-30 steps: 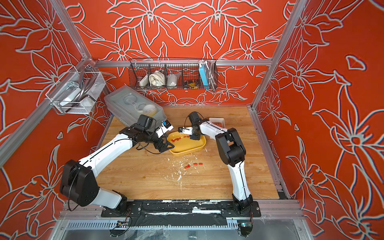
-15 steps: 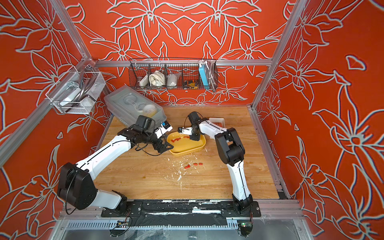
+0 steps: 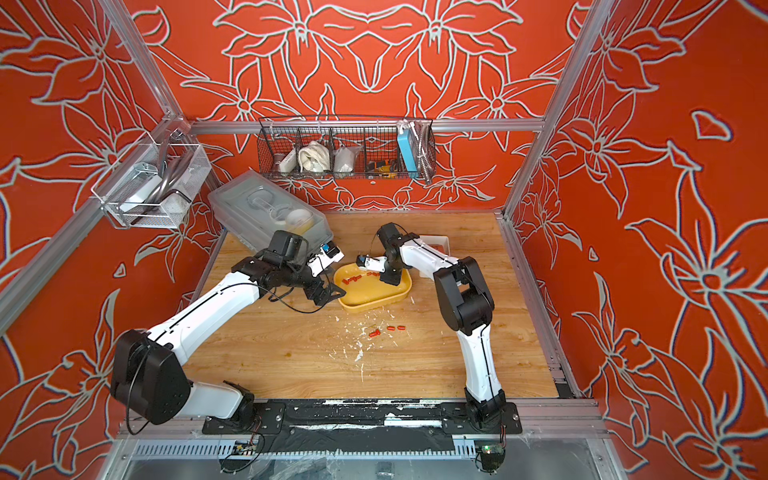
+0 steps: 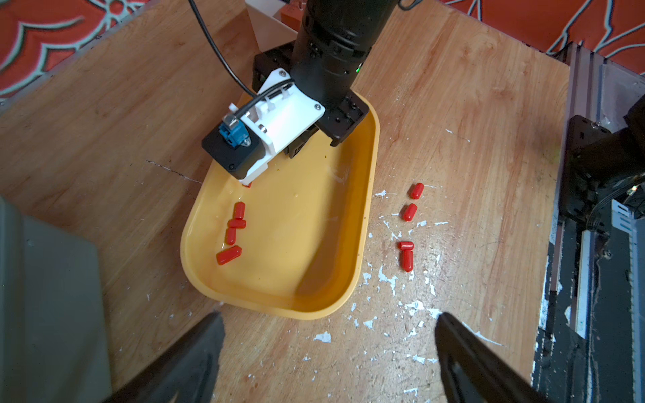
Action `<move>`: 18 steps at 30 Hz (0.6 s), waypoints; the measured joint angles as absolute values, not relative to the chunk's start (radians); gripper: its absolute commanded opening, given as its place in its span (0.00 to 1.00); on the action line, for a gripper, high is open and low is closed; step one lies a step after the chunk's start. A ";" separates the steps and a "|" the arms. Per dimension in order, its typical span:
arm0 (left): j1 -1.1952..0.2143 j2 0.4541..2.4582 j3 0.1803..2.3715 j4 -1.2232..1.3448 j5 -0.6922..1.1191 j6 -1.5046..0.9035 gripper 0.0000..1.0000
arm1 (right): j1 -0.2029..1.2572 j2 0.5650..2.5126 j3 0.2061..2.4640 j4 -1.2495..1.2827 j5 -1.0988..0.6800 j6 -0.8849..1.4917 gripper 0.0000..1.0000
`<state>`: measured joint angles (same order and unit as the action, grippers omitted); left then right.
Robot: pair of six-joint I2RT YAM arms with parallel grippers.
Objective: Take the screw protection sleeves out of the storage box
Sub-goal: Pick up the screw protection sleeve from the storage box.
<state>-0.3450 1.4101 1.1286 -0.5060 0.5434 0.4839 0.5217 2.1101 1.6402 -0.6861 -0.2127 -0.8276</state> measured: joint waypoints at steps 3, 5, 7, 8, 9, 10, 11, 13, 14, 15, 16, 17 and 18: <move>-0.345 1.406 1.122 -0.505 0.543 0.490 0.94 | 0.520 2.072 1.629 -0.688 -0.236 -0.823 0.00; -0.345 1.401 1.114 -0.506 0.543 0.492 0.94 | 0.520 2.054 1.618 -0.673 -0.236 -0.824 0.06; -0.345 1.399 1.109 -0.506 0.543 0.495 0.94 | 0.520 2.050 1.612 -0.653 -0.229 -0.828 0.16; -0.345 1.398 1.108 -0.506 0.543 0.496 0.94 | 0.520 2.052 1.610 -0.642 -0.223 -0.832 0.22; -0.345 1.397 1.106 -0.506 0.543 0.497 0.94 | 0.520 2.055 1.608 -0.633 -0.214 -0.841 0.26; -0.345 1.396 1.105 -0.506 0.543 0.498 0.94 | 0.519 2.058 1.608 -0.626 -0.208 -0.848 0.29; -0.345 1.396 1.103 -0.506 0.543 0.498 0.94 | 0.519 2.063 1.608 -0.616 -0.201 -0.859 0.31; -0.345 1.396 1.101 -0.506 0.543 0.498 0.94 | 0.519 2.076 1.608 -0.600 -0.191 -0.878 0.32; -0.345 1.396 1.100 -0.506 0.543 0.498 0.94 | 0.519 2.085 1.609 -0.591 -0.184 -0.888 0.32; -0.345 1.396 1.099 -0.506 0.543 0.499 0.94 | 0.519 2.095 1.609 -0.585 -0.179 -0.899 0.32; -0.345 1.396 1.099 -0.506 0.543 0.499 0.94 | 0.519 2.106 1.609 -0.582 -0.174 -0.909 0.32; -0.345 1.396 1.099 -0.506 0.542 0.500 0.94 | 0.519 2.116 1.609 -0.579 -0.170 -0.920 0.32; -0.345 1.396 1.099 -0.506 0.542 0.501 0.94 | 0.519 2.124 1.609 -0.576 -0.165 -0.932 0.32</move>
